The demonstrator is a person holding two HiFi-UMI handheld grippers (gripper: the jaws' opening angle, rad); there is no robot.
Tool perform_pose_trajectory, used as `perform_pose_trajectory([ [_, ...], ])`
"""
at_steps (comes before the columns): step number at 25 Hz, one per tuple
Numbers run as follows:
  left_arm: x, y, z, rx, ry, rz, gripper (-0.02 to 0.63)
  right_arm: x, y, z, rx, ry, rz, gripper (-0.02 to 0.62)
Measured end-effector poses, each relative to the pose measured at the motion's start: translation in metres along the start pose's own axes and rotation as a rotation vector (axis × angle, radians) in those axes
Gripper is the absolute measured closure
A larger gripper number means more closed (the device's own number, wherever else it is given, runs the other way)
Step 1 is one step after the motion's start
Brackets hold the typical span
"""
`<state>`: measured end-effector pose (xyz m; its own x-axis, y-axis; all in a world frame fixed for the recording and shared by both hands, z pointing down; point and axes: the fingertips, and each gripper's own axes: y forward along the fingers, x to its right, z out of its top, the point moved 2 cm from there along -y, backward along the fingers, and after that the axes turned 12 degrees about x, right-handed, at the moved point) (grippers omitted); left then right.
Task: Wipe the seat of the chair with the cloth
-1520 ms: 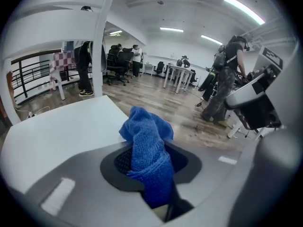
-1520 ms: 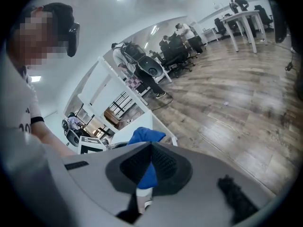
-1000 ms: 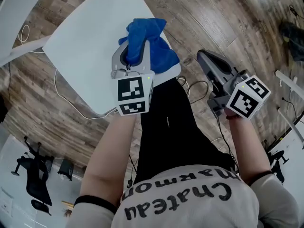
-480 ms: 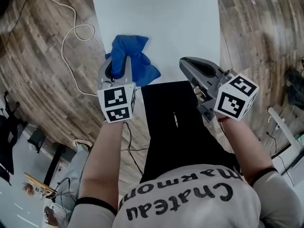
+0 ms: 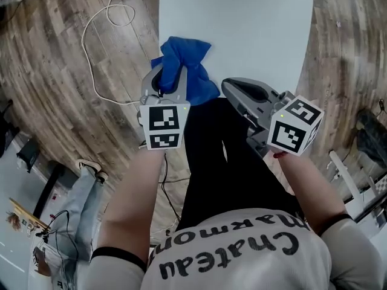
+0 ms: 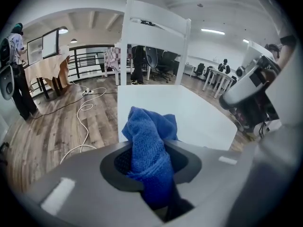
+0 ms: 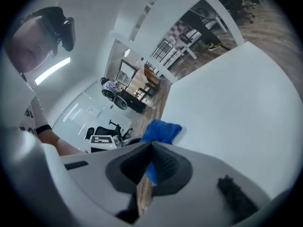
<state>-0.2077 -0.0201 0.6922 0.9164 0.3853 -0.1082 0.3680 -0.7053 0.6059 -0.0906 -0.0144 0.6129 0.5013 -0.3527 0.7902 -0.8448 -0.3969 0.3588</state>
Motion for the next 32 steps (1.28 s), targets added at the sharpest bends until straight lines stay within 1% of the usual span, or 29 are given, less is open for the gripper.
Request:
perform_pose_trajectory([
  [5, 0.033, 0.015, 0.006, -0.015, 0.041, -0.096, 0.489, 0.013, -0.024, 0.000, 0.060, 0.033, -0.053, 0.580],
  [10, 0.076, 0.043, 0.022, -0.023, 0.106, -0.203, 0.489, 0.046, -0.066, 0.007, 0.161, 0.120, -0.129, 0.580],
  [13, 0.109, 0.062, 0.034, -0.020, 0.146, -0.267, 0.489, 0.070, -0.100, 0.011, 0.228, 0.174, -0.177, 0.580],
  [16, 0.143, 0.081, 0.045, -0.012, 0.193, -0.349, 0.489, 0.092, -0.132, 0.014, 0.309, 0.229, -0.230, 0.580],
  [19, 0.183, 0.099, 0.054, -0.001, 0.226, -0.415, 0.489, 0.111, -0.165, 0.013, 0.375, 0.278, -0.267, 0.580],
  [23, 0.235, 0.120, 0.062, 0.001, 0.270, -0.491, 0.489, 0.131, -0.206, 0.011, 0.449, 0.308, -0.322, 0.580],
  [27, 0.275, 0.133, 0.064, -0.010, 0.332, -0.578, 0.489, 0.138, -0.239, 0.008, 0.513, 0.317, -0.369, 0.580],
  [29, 0.289, 0.140, 0.066, -0.027, 0.329, -0.607, 0.489, 0.139, -0.251, 0.010, 0.544, 0.320, -0.388, 0.580],
  [32, 0.300, 0.146, 0.071, -0.077, 0.291, -0.623, 0.489, 0.140, -0.259, 0.016, 0.598, 0.335, -0.408, 0.580],
])
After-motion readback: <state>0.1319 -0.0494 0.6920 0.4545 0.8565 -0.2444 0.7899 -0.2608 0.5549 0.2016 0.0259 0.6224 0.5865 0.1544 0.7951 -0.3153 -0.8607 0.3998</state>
